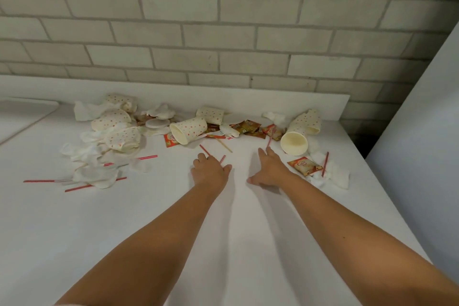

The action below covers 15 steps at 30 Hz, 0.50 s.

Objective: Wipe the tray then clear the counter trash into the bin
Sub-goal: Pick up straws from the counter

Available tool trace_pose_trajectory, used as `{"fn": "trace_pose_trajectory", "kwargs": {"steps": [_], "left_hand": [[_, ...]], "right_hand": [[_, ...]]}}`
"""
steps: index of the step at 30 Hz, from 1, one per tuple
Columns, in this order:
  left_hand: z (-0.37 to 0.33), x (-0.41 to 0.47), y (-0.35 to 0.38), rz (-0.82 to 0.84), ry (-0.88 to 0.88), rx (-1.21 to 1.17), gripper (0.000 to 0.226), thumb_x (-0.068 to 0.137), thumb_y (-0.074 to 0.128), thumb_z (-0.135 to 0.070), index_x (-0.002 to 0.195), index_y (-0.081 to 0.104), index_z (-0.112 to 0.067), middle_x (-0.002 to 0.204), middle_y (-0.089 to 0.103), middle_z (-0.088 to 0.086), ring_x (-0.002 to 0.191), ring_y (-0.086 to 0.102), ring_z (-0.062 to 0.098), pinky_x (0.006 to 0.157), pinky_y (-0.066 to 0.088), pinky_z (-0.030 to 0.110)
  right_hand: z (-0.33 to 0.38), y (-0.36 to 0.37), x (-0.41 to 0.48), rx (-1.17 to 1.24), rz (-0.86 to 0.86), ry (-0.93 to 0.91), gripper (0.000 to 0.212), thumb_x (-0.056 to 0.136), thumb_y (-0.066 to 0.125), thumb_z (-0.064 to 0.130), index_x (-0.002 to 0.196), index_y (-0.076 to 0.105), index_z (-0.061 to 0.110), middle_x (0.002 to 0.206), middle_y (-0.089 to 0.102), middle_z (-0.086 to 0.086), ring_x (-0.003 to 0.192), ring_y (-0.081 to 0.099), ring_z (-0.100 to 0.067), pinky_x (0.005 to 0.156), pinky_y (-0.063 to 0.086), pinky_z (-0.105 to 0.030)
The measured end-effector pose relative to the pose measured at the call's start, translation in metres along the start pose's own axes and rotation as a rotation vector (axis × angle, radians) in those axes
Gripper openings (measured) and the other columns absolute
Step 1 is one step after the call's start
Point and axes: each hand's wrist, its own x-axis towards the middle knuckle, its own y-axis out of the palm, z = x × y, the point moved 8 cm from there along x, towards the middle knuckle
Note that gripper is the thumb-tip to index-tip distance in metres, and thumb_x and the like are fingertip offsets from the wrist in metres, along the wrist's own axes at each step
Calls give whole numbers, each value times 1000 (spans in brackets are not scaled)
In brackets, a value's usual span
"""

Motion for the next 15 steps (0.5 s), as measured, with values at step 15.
{"fn": "trace_pose_trajectory", "kwargs": {"steps": [15], "left_hand": [[0,52,4,271,155,59,30,95,42,-14,121,52,-3,126,54,11,116,53,23,93,44,27]], "right_hand": [[2,-34,60,-65,-350,147,41,96,46,18,134,41,3,141,36,-15,126,43,-29,102,38,-34]]}}
